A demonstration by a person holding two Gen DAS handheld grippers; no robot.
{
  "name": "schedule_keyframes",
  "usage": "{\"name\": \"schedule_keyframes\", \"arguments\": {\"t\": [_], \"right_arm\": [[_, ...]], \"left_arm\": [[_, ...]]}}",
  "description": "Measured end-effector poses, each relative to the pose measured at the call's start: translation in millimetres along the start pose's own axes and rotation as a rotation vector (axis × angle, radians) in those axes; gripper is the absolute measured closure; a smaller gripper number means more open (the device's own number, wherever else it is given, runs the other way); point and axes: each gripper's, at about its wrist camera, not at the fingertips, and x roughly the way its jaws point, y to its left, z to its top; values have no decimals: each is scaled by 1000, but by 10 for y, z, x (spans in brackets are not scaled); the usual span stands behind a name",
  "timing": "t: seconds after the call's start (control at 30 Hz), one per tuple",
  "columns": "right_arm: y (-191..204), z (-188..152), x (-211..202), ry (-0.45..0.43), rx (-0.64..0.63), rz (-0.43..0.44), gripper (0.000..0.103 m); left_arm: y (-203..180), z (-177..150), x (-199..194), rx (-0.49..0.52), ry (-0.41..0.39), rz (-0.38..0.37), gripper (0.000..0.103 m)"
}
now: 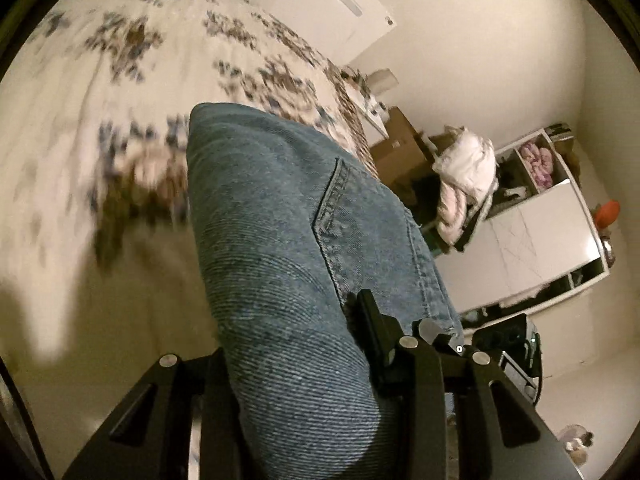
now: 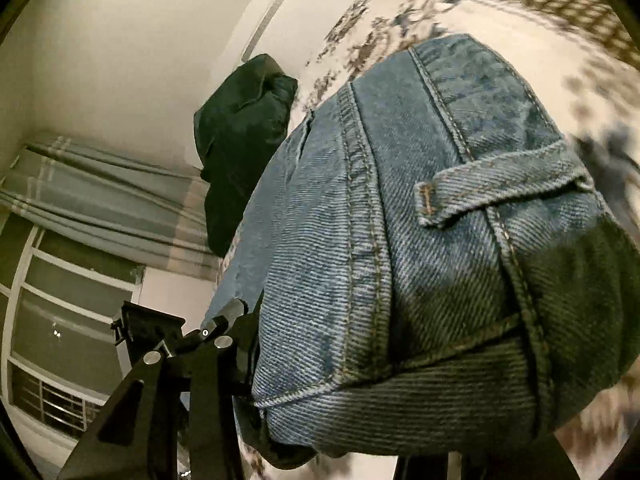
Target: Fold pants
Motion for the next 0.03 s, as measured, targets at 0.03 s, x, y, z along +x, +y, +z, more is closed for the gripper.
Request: {"name": "schedule_keyframes", "arguments": {"t": [0.03], "right_arm": [[-49, 157, 221, -5, 1, 4, 57]], "left_arm": [[108, 85, 66, 5, 4, 2, 71]]}}
